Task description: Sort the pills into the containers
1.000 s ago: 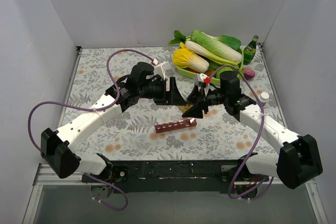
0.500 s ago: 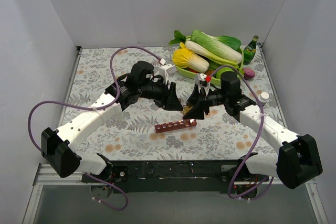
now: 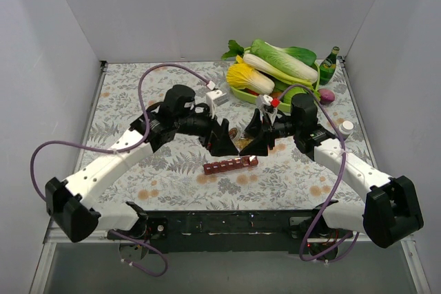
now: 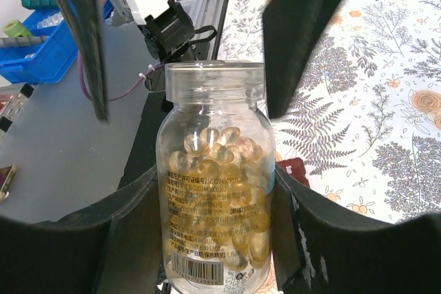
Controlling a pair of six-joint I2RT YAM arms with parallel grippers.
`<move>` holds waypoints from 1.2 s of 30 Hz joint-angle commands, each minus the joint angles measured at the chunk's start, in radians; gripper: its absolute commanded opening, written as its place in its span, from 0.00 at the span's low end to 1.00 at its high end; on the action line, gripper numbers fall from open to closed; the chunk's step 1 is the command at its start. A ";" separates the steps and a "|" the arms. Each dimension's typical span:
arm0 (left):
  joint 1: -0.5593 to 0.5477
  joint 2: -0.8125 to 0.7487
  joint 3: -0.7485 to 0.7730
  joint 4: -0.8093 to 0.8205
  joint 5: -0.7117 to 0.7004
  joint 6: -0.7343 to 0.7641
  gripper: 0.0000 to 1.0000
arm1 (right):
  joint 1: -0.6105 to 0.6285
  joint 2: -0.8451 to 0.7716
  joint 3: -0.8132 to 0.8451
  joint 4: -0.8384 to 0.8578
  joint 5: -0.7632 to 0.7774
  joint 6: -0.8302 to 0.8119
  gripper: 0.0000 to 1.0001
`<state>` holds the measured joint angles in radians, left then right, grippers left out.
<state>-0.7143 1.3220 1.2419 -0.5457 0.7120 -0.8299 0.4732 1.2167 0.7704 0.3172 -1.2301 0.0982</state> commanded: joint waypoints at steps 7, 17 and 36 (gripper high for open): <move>0.045 -0.251 -0.154 0.113 -0.204 -0.612 0.98 | 0.025 -0.032 0.133 -0.387 0.145 -0.464 0.01; 0.044 -0.127 -0.042 0.112 -0.289 -0.882 0.91 | 0.114 -0.040 0.225 -0.581 0.336 -0.723 0.01; 0.042 -0.096 -0.061 0.038 -0.315 -0.848 0.70 | 0.122 -0.029 0.224 -0.546 0.394 -0.654 0.01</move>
<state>-0.6712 1.2339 1.1679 -0.4919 0.4103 -1.6840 0.5915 1.2041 0.9508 -0.2607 -0.8322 -0.5755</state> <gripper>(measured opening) 0.719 0.600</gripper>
